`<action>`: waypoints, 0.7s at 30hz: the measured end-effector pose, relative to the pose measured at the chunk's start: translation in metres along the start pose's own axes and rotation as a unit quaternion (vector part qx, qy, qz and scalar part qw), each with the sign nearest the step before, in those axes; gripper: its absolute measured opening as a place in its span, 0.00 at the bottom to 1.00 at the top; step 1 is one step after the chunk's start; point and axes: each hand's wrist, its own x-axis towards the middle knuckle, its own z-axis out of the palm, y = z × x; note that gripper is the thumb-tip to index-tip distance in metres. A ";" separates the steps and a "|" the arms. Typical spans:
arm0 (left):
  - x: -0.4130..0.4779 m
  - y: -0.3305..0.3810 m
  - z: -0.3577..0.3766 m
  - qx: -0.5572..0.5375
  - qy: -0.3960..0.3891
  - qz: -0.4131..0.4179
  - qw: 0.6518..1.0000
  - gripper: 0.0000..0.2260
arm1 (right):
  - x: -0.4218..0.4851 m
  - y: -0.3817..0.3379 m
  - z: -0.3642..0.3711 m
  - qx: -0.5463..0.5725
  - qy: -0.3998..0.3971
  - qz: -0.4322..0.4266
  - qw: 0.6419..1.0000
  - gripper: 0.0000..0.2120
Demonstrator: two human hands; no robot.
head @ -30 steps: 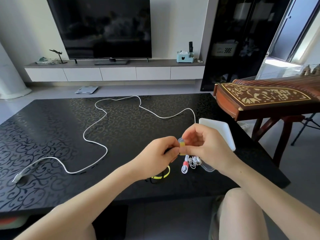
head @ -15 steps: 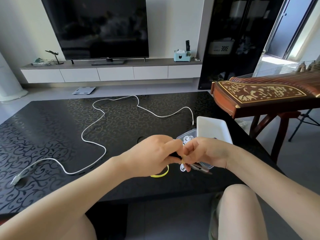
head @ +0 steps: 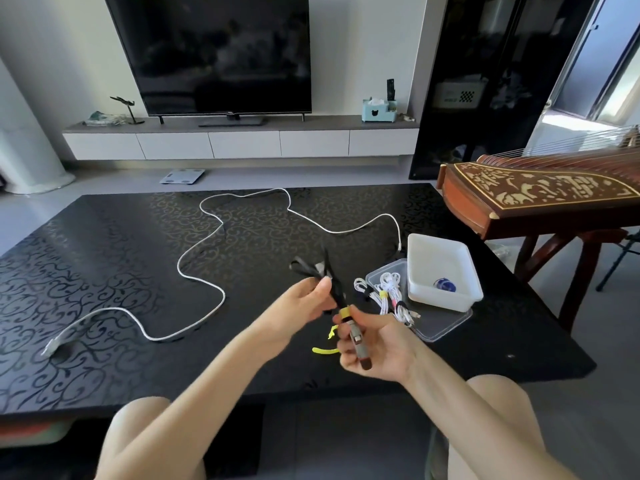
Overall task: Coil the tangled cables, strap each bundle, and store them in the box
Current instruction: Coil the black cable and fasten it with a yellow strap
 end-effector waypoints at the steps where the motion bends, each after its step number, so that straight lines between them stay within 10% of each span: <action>1: 0.003 -0.002 0.004 -0.075 0.004 -0.001 0.997 0.14 | 0.005 0.007 0.001 -0.002 -0.011 0.013 1.000 0.08; 7: 0.015 -0.014 0.005 -0.323 0.054 -0.046 0.944 0.07 | 0.021 0.024 -0.004 -0.213 0.117 -0.042 0.969 0.08; 10: 0.018 -0.014 -0.019 -0.290 0.080 -0.085 0.950 0.08 | 0.025 0.020 -0.027 -0.528 0.257 -0.152 0.795 0.09; 14: 0.009 -0.023 -0.043 -0.254 0.076 -0.168 0.950 0.06 | 0.039 0.022 -0.069 -0.869 0.207 -0.239 0.381 0.15; 19: -0.001 -0.027 -0.050 -0.335 0.052 -0.157 0.928 0.07 | 0.060 0.026 -0.069 -0.924 0.130 -0.274 0.235 0.04; 21: -0.004 -0.031 -0.051 -0.324 0.054 -0.149 0.933 0.08 | 0.061 0.027 -0.068 -0.893 0.148 -0.307 0.294 0.06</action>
